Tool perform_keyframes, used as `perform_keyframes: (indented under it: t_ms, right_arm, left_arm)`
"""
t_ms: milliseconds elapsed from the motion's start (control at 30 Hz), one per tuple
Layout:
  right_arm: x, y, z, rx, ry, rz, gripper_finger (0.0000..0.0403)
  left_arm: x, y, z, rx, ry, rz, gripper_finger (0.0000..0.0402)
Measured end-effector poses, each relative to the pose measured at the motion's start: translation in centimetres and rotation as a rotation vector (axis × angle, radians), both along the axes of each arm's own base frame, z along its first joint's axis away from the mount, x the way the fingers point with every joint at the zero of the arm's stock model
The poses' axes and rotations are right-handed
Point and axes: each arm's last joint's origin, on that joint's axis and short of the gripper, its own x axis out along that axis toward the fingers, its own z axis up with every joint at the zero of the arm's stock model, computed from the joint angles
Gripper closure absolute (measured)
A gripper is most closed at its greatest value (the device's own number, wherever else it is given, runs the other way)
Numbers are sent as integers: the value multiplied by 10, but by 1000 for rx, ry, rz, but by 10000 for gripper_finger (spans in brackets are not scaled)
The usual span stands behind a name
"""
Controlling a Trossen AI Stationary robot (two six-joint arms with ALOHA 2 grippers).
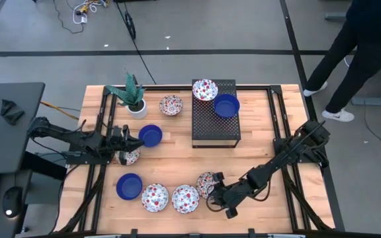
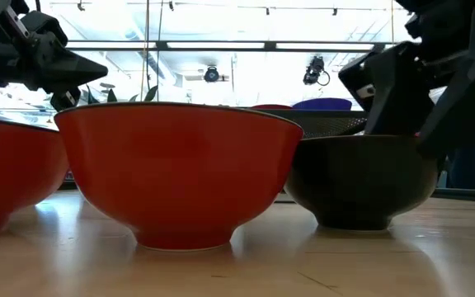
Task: Pick & Place Mini bowls
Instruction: Put the bottom orange white bowl on the shelf
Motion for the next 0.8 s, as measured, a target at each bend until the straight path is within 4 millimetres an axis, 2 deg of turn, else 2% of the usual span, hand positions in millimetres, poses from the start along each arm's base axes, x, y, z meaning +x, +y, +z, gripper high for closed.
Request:
perform_keyframes:
  t_ms: [167, 400, 500, 633, 800]
  right_arm:
    - [-1, -2, -2, -39, 11, -38, 285]
    - [-5, 2, -2, -58, 4, -32, 379]
    - [-11, 6, 6, -41, -8, -31, 391]
    - [-24, 7, 32, 59, -12, -39, 385]
    - [-33, -5, 87, 67, -133, -74, 396]
  left_arm:
    - [3, -1, -4, -10, 40, 7, 390]
    - [6, -2, -8, -22, 82, 10, 390]
    - [6, -2, -9, -20, 88, 11, 390]
    - [6, -2, -9, -21, 87, 10, 390]
    - [6, -2, -8, -22, 82, 14, 390]
